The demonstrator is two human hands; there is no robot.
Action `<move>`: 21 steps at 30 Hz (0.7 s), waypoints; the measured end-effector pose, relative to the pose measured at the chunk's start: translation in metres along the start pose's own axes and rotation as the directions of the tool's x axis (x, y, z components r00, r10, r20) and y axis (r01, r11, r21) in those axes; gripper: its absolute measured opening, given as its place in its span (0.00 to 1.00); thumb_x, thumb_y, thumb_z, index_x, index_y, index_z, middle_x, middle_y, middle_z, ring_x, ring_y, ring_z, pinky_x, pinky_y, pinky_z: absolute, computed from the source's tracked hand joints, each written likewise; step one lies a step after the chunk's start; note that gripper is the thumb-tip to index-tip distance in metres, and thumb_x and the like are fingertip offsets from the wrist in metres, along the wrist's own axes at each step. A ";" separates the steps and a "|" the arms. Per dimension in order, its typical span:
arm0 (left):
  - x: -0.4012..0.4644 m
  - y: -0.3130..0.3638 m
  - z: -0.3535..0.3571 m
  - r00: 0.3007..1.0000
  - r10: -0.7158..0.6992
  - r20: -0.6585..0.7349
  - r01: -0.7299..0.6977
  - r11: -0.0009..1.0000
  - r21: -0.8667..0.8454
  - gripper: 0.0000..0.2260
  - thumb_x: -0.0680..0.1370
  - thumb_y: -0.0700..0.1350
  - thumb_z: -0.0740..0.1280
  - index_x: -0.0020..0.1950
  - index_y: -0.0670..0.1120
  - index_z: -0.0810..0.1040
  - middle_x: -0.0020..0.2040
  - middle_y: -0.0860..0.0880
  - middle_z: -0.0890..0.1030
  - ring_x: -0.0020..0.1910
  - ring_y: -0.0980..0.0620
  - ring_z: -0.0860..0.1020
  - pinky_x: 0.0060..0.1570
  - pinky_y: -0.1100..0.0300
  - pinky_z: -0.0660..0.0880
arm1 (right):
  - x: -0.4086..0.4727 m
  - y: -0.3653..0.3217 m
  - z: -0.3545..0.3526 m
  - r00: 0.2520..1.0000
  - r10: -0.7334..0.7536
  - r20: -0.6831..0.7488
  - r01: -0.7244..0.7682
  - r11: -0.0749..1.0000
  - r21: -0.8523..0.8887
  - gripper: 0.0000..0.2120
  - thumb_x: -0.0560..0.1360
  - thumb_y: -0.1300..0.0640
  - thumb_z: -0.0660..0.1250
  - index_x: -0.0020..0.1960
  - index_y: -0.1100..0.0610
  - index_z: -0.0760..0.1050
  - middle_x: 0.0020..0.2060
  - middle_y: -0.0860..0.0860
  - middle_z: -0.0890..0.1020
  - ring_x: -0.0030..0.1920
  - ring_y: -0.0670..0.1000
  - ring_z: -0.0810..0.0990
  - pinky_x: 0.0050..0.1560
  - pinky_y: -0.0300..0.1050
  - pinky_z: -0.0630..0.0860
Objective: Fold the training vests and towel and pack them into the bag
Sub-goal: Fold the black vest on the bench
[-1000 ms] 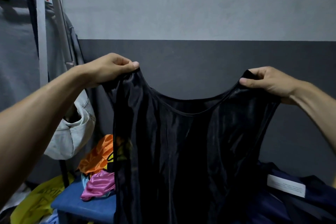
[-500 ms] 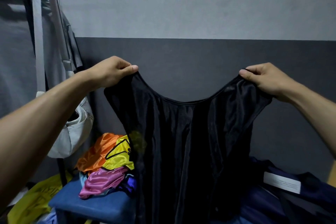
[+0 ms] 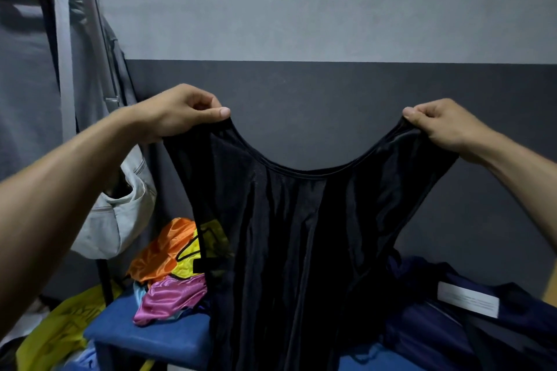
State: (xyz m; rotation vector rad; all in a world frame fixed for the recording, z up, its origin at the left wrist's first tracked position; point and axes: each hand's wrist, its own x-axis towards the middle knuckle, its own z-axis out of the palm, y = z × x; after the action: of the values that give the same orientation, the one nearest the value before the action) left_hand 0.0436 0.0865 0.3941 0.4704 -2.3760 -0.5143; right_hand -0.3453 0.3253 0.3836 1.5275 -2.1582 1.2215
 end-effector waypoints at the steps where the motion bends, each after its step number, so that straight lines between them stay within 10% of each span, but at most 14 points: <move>1: 0.000 0.000 -0.003 1.000 0.011 0.001 -0.011 0.999 -0.045 0.26 0.72 0.66 0.71 0.44 0.42 0.81 0.38 0.50 0.78 0.36 0.58 0.73 0.38 0.63 0.70 | 0.000 0.000 0.000 1.000 -0.003 -0.012 0.003 1.000 0.008 0.27 0.84 0.44 0.62 0.42 0.68 0.70 0.32 0.55 0.69 0.31 0.51 0.67 0.36 0.46 0.62; 10: 0.027 0.031 -0.036 0.938 0.211 -0.274 -0.166 0.970 0.178 0.13 0.74 0.56 0.73 0.46 0.47 0.81 0.38 0.49 0.73 0.40 0.51 0.72 0.43 0.61 0.70 | 0.007 -0.022 -0.021 0.928 -0.171 0.332 0.034 0.924 0.382 0.17 0.68 0.48 0.78 0.47 0.61 0.83 0.42 0.56 0.85 0.39 0.51 0.84 0.38 0.40 0.82; 21: 0.018 0.089 -0.060 0.987 0.154 -0.054 -0.137 0.962 0.236 0.15 0.75 0.56 0.73 0.49 0.45 0.82 0.39 0.45 0.77 0.38 0.51 0.74 0.38 0.58 0.67 | 0.042 -0.061 -0.024 0.980 -0.155 0.123 0.120 0.961 0.248 0.16 0.71 0.42 0.72 0.46 0.54 0.83 0.36 0.44 0.86 0.35 0.40 0.83 0.33 0.31 0.76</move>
State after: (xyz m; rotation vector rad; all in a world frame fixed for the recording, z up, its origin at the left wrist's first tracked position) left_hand 0.0527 0.1398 0.4884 0.4047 -2.3890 -0.1510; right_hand -0.3173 0.3078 0.4546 1.8813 -2.0036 1.4071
